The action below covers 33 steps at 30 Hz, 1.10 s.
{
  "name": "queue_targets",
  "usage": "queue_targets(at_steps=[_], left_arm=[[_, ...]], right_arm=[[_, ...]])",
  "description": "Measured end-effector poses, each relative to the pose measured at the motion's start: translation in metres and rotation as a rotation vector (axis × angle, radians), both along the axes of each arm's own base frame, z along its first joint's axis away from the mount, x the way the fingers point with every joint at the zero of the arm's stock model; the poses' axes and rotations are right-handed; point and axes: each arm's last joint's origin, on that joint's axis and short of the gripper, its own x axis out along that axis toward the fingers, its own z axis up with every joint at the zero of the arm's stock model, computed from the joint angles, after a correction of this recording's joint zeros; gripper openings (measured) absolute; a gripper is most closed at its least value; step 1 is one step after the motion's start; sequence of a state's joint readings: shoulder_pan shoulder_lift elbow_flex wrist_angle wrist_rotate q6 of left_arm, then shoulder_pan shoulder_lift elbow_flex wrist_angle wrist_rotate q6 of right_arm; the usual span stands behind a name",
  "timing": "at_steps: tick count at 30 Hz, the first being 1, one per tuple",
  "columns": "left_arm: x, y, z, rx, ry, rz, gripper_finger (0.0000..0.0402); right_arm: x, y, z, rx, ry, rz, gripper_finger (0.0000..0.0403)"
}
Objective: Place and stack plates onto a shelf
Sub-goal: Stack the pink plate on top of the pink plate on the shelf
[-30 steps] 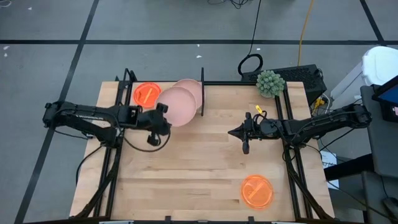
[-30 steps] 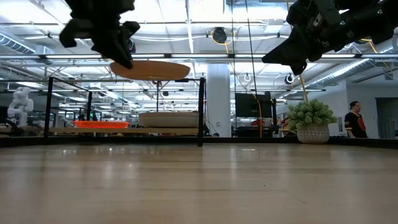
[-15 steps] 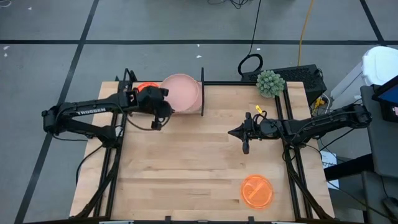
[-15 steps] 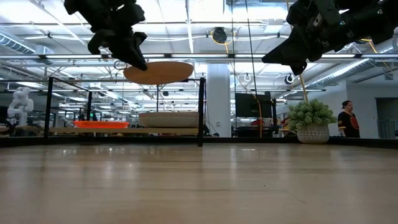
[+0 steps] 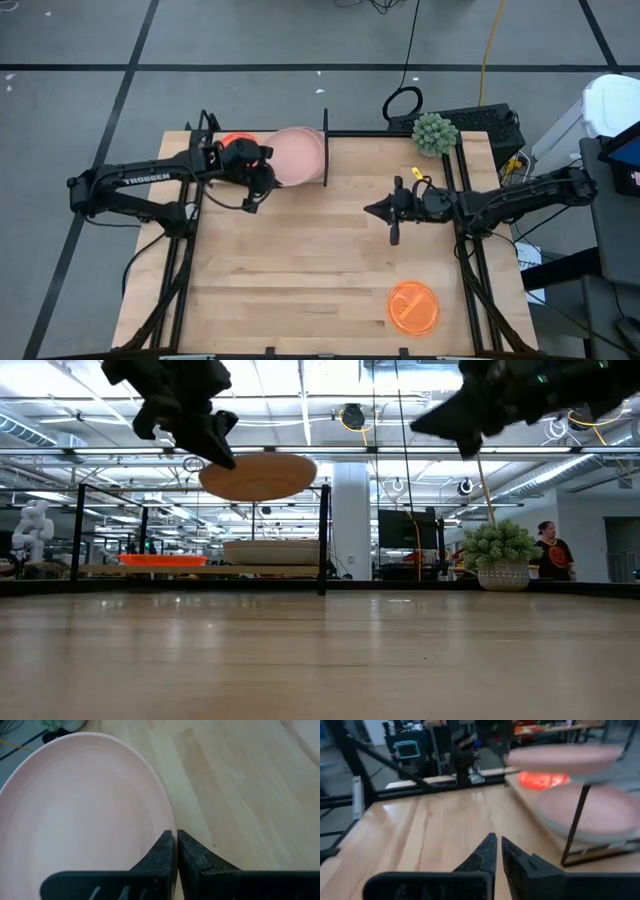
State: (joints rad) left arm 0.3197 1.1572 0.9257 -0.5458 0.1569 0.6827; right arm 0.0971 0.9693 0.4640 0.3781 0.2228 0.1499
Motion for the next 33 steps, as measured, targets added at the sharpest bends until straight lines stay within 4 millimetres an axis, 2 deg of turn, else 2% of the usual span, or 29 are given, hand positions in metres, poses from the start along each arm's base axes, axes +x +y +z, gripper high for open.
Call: queue_targets(at_steps=[5, 10, 12, 18, 23, 27, 33], left_arm=[[0.002, -0.006, 0.0, 0.004, 0.003, -0.031, 0.0011], [0.003, -0.011, 0.0, 0.008, 0.004, -0.058, 0.0011], [0.004, -0.014, 0.0, 0.009, 0.005, -0.072, 0.0011], [0.005, -0.023, -0.001, 0.035, 0.011, -0.139, 0.0011], [0.006, -0.026, -0.001, 0.049, 0.015, -0.164, 0.0011], [0.006, -0.026, -0.001, 0.053, 0.016, -0.165, 0.0011], [0.005, -0.026, -0.002, 0.073, 0.026, -0.174, 0.0011]], right_arm=[[0.026, 0.001, 0.034, -0.12, 0.046, 0.004, 0.0046], [0.073, 0.001, 0.066, -0.324, 0.05, 0.004, 0.0082], [0.093, -0.003, 0.072, -0.4, 0.068, 0.01, 0.0094], [0.151, -0.016, 0.076, -0.442, 0.193, 0.125, 0.011], [0.184, -0.025, 0.066, -0.463, 0.367, 0.153, 0.011], [0.195, -0.029, 0.064, -0.464, 0.408, 0.155, 0.011], [0.193, -0.034, 0.059, -0.446, 0.45, 0.183, 0.011]])
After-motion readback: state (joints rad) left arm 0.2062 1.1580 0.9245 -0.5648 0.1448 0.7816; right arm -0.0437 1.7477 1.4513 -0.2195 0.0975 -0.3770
